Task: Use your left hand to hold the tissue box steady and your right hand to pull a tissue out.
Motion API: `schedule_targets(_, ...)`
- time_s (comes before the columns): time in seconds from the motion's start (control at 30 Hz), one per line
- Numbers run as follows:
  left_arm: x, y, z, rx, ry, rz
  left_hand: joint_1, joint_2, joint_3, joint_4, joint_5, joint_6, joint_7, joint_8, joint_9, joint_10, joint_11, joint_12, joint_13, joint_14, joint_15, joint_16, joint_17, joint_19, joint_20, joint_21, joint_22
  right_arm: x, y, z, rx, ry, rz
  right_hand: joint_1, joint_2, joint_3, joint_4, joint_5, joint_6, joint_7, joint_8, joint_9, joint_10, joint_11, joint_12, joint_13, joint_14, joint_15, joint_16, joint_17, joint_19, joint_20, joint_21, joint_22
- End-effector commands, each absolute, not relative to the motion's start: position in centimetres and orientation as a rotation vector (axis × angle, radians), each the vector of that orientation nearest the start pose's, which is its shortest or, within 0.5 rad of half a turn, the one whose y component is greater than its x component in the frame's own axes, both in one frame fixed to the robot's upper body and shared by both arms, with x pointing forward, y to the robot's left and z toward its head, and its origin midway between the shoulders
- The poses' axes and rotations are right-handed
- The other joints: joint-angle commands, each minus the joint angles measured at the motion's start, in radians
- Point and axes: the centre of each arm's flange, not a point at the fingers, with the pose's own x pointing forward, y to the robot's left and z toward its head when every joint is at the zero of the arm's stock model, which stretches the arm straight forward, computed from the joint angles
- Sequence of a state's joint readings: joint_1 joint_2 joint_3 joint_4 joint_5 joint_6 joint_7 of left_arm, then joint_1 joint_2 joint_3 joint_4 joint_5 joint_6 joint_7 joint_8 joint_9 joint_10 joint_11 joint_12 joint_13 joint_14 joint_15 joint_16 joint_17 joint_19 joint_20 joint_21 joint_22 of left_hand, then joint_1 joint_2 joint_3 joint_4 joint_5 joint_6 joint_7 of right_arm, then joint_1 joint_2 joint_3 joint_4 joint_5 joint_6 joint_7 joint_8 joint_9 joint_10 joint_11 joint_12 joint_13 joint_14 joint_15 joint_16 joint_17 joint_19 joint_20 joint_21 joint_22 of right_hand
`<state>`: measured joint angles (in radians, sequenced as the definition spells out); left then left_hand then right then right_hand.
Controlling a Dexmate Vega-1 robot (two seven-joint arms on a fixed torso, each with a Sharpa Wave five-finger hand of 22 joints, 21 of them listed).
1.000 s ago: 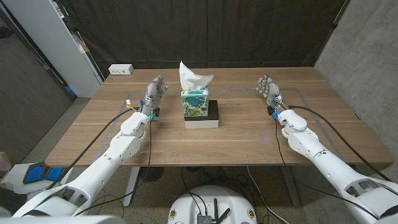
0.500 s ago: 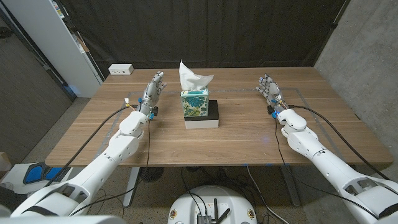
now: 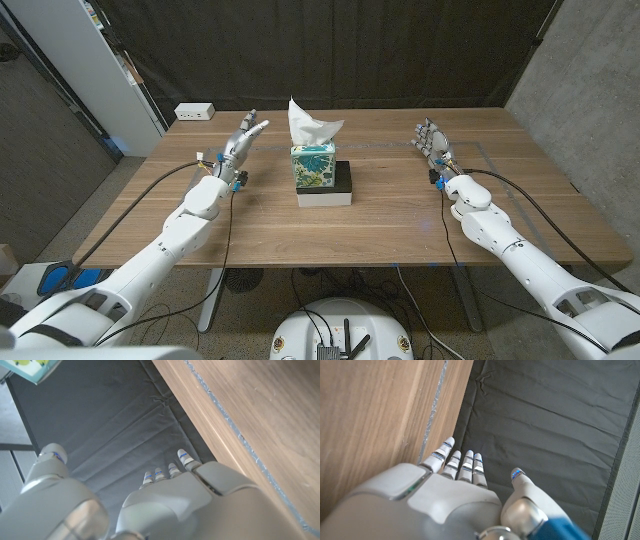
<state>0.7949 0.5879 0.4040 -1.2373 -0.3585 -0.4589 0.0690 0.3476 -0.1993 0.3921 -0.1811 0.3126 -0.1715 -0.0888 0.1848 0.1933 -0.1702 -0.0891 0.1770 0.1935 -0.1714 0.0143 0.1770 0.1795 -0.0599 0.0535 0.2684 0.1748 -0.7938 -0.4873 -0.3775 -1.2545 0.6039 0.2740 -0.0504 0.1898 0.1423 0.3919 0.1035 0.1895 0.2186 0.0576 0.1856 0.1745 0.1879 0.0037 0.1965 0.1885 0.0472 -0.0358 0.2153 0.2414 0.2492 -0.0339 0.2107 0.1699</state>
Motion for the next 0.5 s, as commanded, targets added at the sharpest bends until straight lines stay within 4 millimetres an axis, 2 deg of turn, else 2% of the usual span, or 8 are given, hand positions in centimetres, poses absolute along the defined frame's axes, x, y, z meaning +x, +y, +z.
schedule_targets(0.03, 63.69, 32.27, -0.38, 0.394, -0.748, -0.055, 0.019, 0.002, -0.015, 0.002, 0.014, -0.382, 0.008, 0.007, 0.004, -0.243, 0.003, 0.007, 0.005, -0.159, 0.000, -0.005, 0.002, -0.019, -0.015, -0.008, 0.003, 66.41, -29.02, -1.46, 0.022, -0.582, 0.114, -0.008, 0.001, 0.007, 0.000, 0.005, 0.007, 0.001, 0.007, 0.004, 0.013, -0.001, 0.003, 0.004, 0.007, -0.022, 0.000, -0.001, 0.011, 0.005, -0.002, 0.004)
schedule_targets(0.5, 62.69, 32.45, -0.95, 0.386, -0.739, -0.035, 0.039, 0.004, -0.047, 0.005, 0.033, -0.355, 0.023, 0.026, 0.003, -0.239, -0.008, 0.015, 0.005, -0.162, -0.012, 0.002, 0.002, -0.012, -0.031, -0.017, 0.003, 66.66, -28.86, -1.32, 0.026, -0.589, 0.120, -0.012, -0.001, 0.009, -0.003, 0.005, 0.008, 0.004, 0.006, 0.004, 0.014, 0.000, 0.002, 0.004, 0.008, -0.019, -0.002, -0.006, 0.012, 0.011, -0.004, 0.004)
